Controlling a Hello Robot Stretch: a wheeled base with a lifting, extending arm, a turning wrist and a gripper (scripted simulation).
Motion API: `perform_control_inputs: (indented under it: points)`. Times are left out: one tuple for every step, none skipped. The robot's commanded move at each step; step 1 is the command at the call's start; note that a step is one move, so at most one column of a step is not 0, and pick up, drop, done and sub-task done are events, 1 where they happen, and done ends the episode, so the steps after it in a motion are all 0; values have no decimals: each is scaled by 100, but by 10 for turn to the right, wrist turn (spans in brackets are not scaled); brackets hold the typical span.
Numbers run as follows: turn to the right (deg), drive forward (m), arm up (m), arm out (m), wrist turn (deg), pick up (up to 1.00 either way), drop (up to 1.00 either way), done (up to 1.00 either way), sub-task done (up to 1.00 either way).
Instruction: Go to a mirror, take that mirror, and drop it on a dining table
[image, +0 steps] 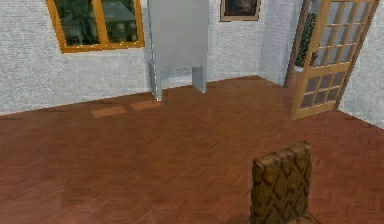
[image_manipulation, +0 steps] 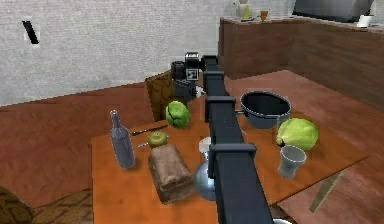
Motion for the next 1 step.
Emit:
perform_control_inputs:
  points:
    - [0, 0, 0, 0, 0, 0, 0, 100, 0]
